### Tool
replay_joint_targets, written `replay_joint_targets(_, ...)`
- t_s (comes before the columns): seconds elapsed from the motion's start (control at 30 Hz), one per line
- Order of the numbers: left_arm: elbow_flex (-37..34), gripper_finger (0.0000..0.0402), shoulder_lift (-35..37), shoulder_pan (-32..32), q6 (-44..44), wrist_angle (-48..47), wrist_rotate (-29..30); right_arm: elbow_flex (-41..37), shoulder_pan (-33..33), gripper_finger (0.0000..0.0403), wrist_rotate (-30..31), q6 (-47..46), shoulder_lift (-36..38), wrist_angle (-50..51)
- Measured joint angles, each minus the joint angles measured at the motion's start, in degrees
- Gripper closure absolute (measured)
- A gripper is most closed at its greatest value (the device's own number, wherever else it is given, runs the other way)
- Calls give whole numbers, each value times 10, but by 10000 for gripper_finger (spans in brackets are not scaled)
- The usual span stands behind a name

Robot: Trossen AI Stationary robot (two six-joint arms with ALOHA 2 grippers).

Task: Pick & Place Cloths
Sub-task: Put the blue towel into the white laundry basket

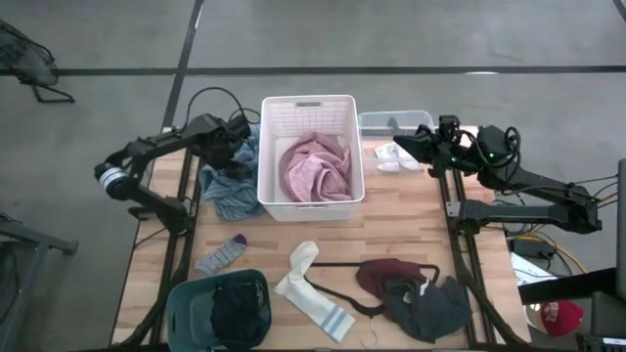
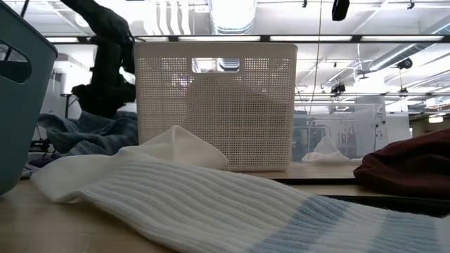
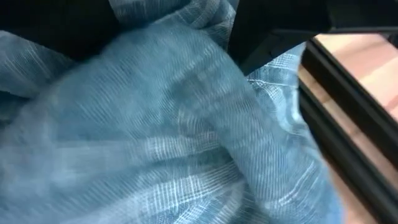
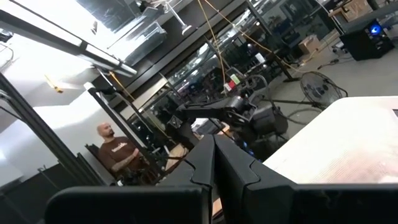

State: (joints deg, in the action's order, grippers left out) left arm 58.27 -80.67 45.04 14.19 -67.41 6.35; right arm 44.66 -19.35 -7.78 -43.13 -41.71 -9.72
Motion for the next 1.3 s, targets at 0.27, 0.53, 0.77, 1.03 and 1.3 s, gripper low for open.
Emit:
replay_joint_targets(0.27,-54,257,3,0,-23,63,-11,0,0,394,2,3,-2,1)
replay_joint_targets(0.53,-58,384,57,0,-13,64,-4,0,0,394,2,2,-10,1)
replay_joint_targets(0.77,-3,392,184,0,11,-1,-1,0,0,394,2,2,-13,0)
replay_joint_targets(1.03,140,390,306,0,85,-21,1,0,0,394,5,5,-13,1)
replay_joint_targets(1.3,350,392,322,0,144,120,-26,0,0,394,8,12,-21,1)
